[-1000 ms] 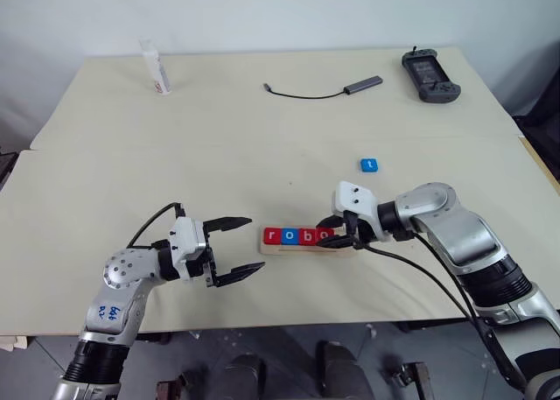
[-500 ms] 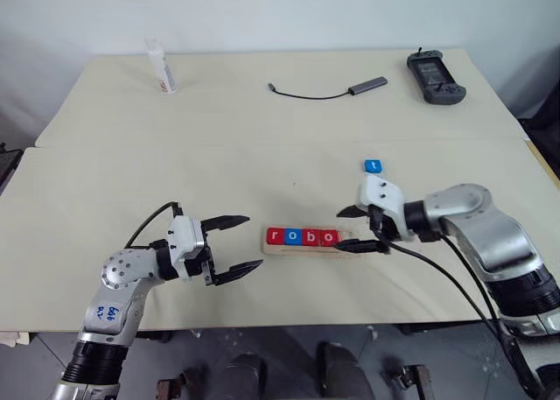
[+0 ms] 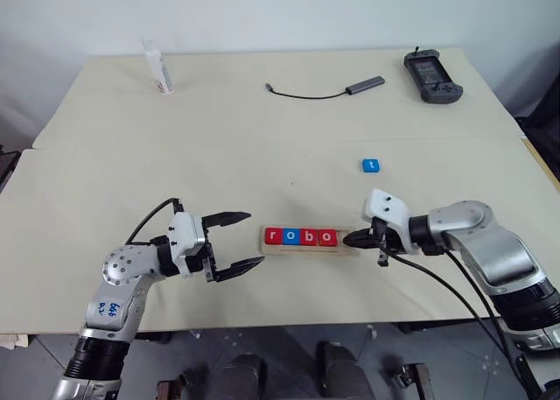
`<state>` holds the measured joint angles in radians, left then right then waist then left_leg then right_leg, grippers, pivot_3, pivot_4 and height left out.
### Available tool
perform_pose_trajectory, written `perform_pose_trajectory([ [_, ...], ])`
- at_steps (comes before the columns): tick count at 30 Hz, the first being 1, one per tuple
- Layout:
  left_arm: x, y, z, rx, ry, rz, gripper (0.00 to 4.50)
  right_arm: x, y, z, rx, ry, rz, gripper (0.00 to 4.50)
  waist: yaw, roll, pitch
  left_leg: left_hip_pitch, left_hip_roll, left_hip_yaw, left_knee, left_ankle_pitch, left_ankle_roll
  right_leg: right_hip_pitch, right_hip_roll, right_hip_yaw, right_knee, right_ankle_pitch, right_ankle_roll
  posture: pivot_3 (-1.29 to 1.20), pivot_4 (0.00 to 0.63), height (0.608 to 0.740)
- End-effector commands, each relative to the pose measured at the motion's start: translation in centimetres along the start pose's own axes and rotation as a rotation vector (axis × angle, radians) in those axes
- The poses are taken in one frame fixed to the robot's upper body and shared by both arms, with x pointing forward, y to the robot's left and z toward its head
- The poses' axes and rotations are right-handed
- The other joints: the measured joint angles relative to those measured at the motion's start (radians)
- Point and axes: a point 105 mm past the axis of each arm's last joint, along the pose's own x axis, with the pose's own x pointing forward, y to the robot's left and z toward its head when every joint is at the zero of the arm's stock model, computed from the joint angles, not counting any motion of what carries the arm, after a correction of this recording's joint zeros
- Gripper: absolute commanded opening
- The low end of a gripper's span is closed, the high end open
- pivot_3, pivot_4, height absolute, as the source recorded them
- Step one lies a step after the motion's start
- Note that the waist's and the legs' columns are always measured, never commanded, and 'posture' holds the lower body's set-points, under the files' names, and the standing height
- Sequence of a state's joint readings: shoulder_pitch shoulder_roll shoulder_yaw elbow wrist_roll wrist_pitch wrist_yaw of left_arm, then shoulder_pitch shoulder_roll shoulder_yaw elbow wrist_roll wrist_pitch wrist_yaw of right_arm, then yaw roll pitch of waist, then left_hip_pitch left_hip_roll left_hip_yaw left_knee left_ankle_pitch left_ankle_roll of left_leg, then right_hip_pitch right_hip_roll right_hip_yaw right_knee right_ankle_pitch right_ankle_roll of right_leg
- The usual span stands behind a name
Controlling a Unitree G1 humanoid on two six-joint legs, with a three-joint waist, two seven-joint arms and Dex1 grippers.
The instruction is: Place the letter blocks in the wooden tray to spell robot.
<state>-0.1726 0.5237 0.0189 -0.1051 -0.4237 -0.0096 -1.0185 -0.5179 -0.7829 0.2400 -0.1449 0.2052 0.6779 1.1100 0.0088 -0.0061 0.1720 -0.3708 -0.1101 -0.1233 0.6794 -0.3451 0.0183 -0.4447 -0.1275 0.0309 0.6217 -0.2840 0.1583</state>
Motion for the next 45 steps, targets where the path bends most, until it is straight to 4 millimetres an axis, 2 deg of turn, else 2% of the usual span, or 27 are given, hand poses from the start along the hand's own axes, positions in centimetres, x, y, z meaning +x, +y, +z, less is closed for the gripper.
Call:
perform_pose_trajectory([
  [1,0.0,-0.1,0.5,0.026,-0.008,-0.001,4.50,0.3,-0.2,1.1,-0.035,-0.017,-0.005,0.02,0.000,0.000,0.000,0.000,0.000,0.000,0.000,0.000,0.000,0.000,0.000,0.000,0.000,0.000,0.000,0.00,0.150,0.740],
  [7,-0.1,0.0,0.6,0.030,-0.007,0.008,4.50,0.5,0.5,2.3,-0.069,-0.040,0.025,0.02,0.002,0.000,0.000,0.000,0.000,0.000,0.000,0.000,0.000,0.000,0.000,0.000,0.000,0.000,0.000,0.00,0.150,0.740],
  [10,-0.1,-0.1,0.6,0.028,-0.006,0.010,4.50,0.2,0.3,2.2,-0.073,-0.037,0.011,0.02,0.004,0.000,0.000,0.000,0.000,0.000,0.000,0.000,0.000,0.000,0.000,0.000,0.000,0.000,0.000,0.00,0.150,0.740],
  [12,-0.2,-0.1,0.6,0.027,-0.006,0.011,4.50,-0.4,0.1,1.9,-0.071,-0.032,-0.013,0.02,0.005,0.000,0.000,0.000,0.000,0.000,0.000,0.000,0.000,0.000,0.000,0.000,0.000,0.000,0.000,0.00,0.150,0.740],
  [16,-0.4,-0.1,0.4,0.025,-0.001,0.011,4.50,-3.6,-0.6,1.7,-0.057,-0.120,-0.126,0.02,0.015,0.000,0.000,0.000,0.000,0.000,0.000,0.000,0.000,0.000,0.000,0.000,-0.001,0.000,0.000,0.00,0.150,0.740],
  [20,-0.3,0.3,0.2,0.021,-0.001,0.008,4.50,-6.5,-0.8,-0.1,-0.004,-0.203,-0.293,0.85,0.023,0.000,0.000,0.000,-0.001,-0.001,0.000,-0.001,0.001,0.001,0.000,-0.001,-0.001,0.000,0.000,0.00,0.150,0.740],
  [25,0.0,1.2,0.2,0.019,-0.014,0.015,4.50,-9.3,-0.1,-3.4,0.109,-0.323,-0.514,2.63,0.024,0.000,0.000,0.000,-0.001,0.000,0.000,-0.001,0.001,0.001,0.000,0.000,0.000,0.000,0.000,0.00,0.150,0.740],
  [30,0.1,2.0,0.3,0.012,-0.031,0.022,4.50,-11.0,0.6,-7.1,0.176,-0.384,-0.742,4.33,0.012,0.000,0.000,0.002,0.000,0.001,0.000,-0.001,0.000,0.001,0.002,0.001,0.000,0.000,0.000,0.00,0.150,0.740],
  [31,0.1,2.0,0.3,0.014,-0.030,0.019,4.50,-11.0,0.7,-7.4,0.187,-0.390,-0.759,4.49,0.010,0.000,0.000,0.002,0.000,0.002,0.000,-0.001,0.000,0.001,0.002,0.002,0.001,0.000,0.000,0.00,0.150,0.740],
  [33,0.0,2.1,0.3,0.017,-0.030,0.016,4.50,-11.2,0.7,-7.8,0.186,-0.397,-0.783,4.49,0.008,0.000,0.000,0.003,0.000,0.003,0.000,-0.001,0.000,0.001,0.002,0.003,0.002,0.000,0.000,0.00,0.150,0.740],
  [35,-0.1,2.3,0.4,0.020,-0.029,0.017,4.50,-11.3,0.4,-7.6,0.184,-0.418,-0.800,4.49,0.007,0.000,0.000,0.003,0.001,0.003,0.000,-0.001,0.000,0.001,0.002,0.003,0.002,0.000,0.000,0.00,0.150,0.740],
  [37,-0.1,2.4,0.4,0.022,-0.028,0.018,4.50,-11.1,-0.6,-6.4,0.175,-0.451,-0.797,4.49,0.003,0.000,0.000,0.003,0.001,0.003,0.001,-0.001,0.000,0.001,0.002,0.003,0.002,0.000,0.000,0.00,0.150,0.740],
  [43,0.2,2.3,0.4,0.023,-0.034,0.020,4.50,-9.0,-5.1,-2.2,0.227,-0.468,-0.740,4.49,-0.012,0.000,0.000,0.003,0.001,0.002,0.001,0.000,0.000,0.001,0.002,0.003,0.003,0.000,0.000,0.00,0.150,0.740],
  [45,0.4,2.2,0.5,0.023,-0.037,0.021,4.50,-8.3,-6.8,-1.5,0.279,-0.452,-0.749,4.49,-0.011,0.001,0.000,0.003,0.001,0.002,0.001,0.000,0.000,0.001,0.002,0.003,0.003,0.000,0.000,0.00,0.150,0.740],
])
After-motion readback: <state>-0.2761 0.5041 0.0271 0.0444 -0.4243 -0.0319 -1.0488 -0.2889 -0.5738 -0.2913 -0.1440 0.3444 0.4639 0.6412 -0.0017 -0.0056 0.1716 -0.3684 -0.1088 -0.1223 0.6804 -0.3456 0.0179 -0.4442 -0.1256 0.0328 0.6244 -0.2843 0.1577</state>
